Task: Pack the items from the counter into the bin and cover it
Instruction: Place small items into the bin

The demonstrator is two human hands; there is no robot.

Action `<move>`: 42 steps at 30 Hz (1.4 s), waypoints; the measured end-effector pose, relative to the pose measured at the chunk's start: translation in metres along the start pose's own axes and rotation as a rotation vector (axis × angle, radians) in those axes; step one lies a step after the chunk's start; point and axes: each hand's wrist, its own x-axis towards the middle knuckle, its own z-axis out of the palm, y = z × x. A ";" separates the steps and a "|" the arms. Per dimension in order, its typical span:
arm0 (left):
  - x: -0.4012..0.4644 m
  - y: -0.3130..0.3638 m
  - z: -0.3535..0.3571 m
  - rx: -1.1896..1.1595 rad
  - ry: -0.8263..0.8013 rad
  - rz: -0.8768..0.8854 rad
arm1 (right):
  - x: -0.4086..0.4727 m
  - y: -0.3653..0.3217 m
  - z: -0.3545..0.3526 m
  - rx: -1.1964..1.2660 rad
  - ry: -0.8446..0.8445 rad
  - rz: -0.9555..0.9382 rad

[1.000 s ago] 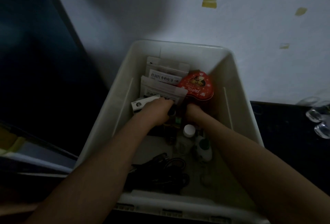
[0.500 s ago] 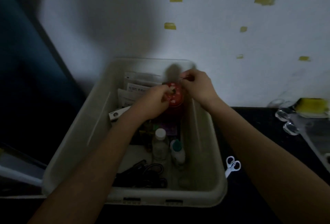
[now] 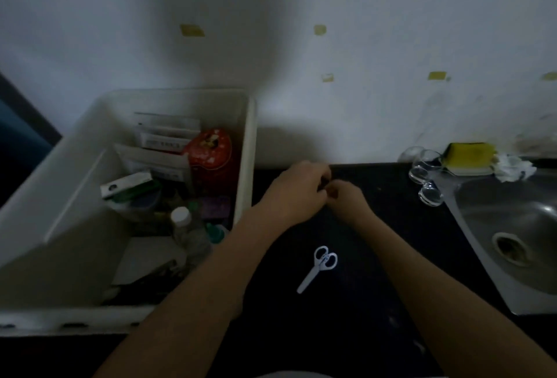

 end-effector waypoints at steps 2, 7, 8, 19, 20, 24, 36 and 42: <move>0.005 -0.002 0.030 0.036 -0.067 -0.084 | -0.003 0.032 0.021 -0.060 -0.150 -0.009; 0.003 -0.026 0.093 -0.053 -0.257 -0.347 | -0.016 0.072 0.059 -0.162 -0.577 -0.203; 0.000 -0.034 0.103 -0.081 -0.289 -0.390 | -0.017 0.078 0.066 -0.189 -0.616 -0.243; -0.029 -0.079 0.179 -0.182 -0.446 -0.592 | -0.029 0.113 0.080 -0.358 -0.527 -0.310; -0.028 -0.081 0.183 -0.186 -0.441 -0.595 | -0.029 0.115 0.080 -0.345 -0.526 -0.293; -0.023 -0.079 0.188 -0.176 -0.417 -0.646 | -0.029 0.121 0.077 -0.272 -0.503 -0.240; -0.014 -0.065 0.190 -0.243 -0.312 -0.637 | -0.047 0.136 0.070 0.089 -0.268 -0.058; 0.015 -0.039 0.160 -0.237 -0.084 -0.583 | -0.032 0.119 0.039 0.630 -0.194 0.242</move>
